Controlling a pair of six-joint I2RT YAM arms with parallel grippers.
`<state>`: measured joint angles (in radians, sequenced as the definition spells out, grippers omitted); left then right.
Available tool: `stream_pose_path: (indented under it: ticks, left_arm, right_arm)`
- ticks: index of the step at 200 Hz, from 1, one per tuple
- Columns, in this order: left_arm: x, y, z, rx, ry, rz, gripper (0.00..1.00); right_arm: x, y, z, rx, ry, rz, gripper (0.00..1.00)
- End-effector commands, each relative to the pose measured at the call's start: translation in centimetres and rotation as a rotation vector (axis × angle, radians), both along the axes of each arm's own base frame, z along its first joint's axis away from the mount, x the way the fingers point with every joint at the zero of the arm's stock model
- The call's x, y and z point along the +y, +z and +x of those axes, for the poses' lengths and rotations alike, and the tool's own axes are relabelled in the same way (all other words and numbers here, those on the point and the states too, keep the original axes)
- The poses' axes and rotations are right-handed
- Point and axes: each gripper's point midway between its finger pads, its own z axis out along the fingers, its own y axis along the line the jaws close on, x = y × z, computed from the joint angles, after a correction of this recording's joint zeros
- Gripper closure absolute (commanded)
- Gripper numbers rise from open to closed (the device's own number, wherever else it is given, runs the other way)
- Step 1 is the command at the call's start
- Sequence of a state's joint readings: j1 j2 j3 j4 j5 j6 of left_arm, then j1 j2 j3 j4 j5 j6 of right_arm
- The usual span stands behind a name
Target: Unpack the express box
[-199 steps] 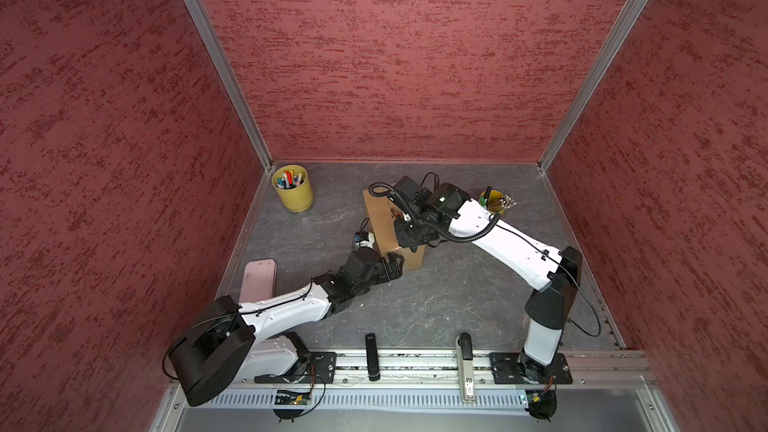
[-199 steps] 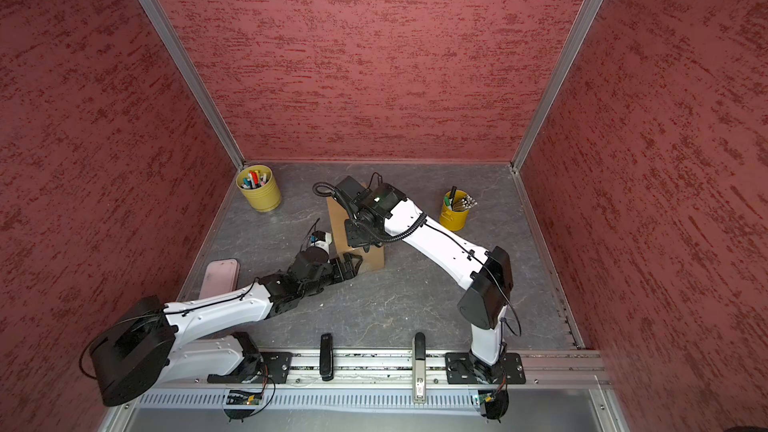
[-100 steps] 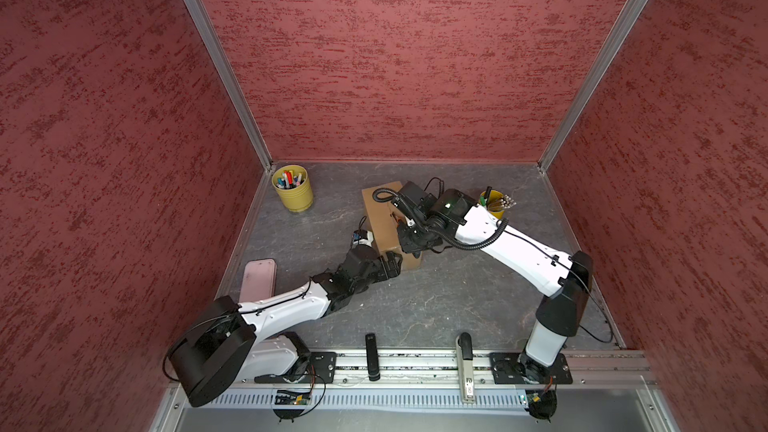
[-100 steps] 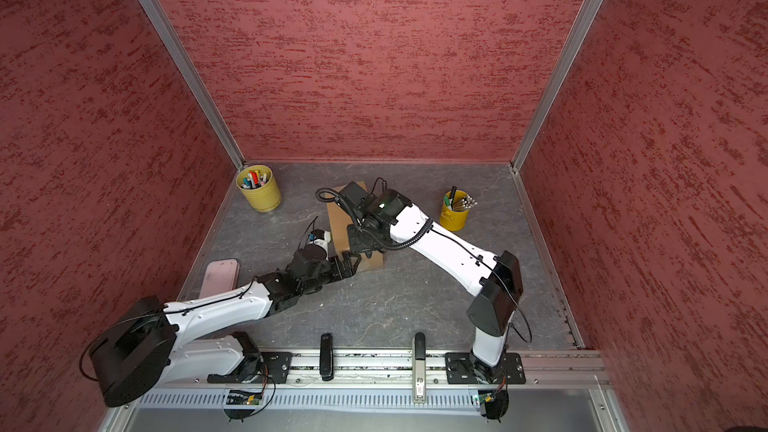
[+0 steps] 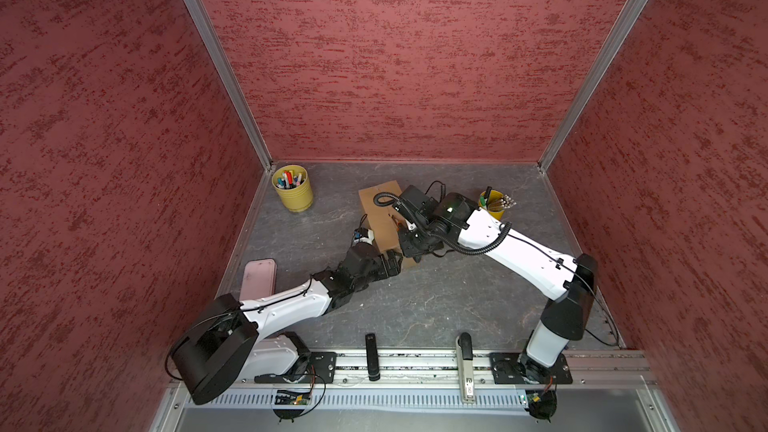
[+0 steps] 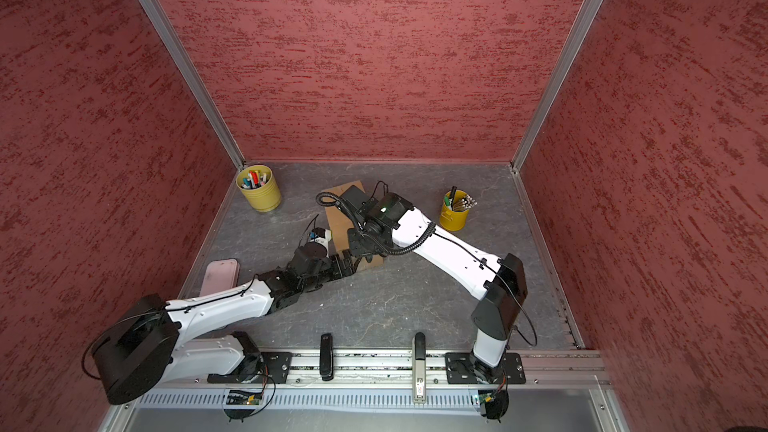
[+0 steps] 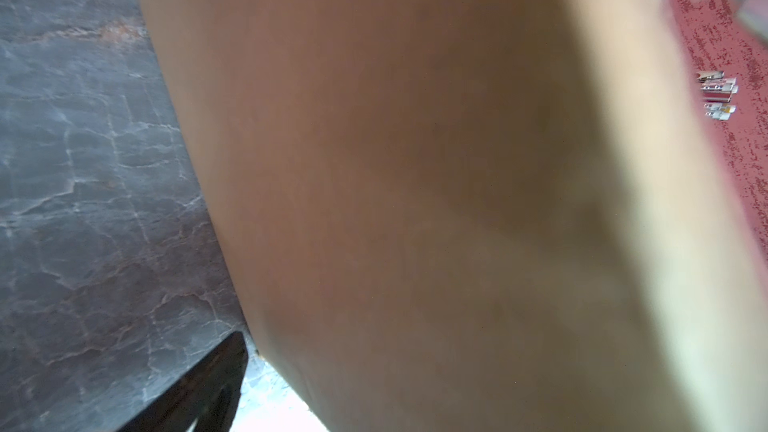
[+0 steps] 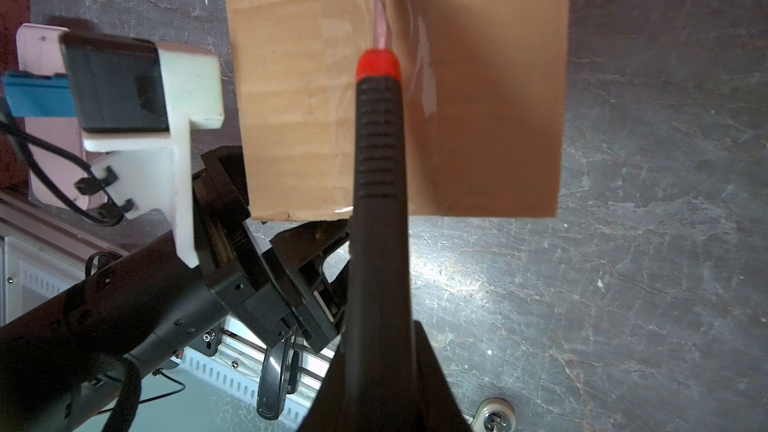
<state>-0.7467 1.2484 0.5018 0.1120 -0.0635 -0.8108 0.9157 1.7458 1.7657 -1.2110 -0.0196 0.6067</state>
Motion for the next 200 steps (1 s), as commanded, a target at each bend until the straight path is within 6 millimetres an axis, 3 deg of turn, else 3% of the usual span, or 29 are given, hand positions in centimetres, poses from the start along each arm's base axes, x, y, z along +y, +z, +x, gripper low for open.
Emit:
stream_pose_path:
  ticks: [1,104,200]
  left_arm:
    - [0.5,1.1,1.6,-0.041,0.044,0.004,0.00]
    - [1.5,1.4,1.9,-0.052,0.053,0.013,0.00]
    - [1.8,1.4,2.2,-0.055,0.066,0.022,0.00]
  right_arm:
    - [-0.5,-0.1,-3.1,0.094,0.035,-0.005,1.00]
    - [-2.2,-0.3,-4.4,0.116,0.034,-0.059,1.00]
    - [-2.4,0.3,-6.0,0.133,0.053,-0.083,1.00]
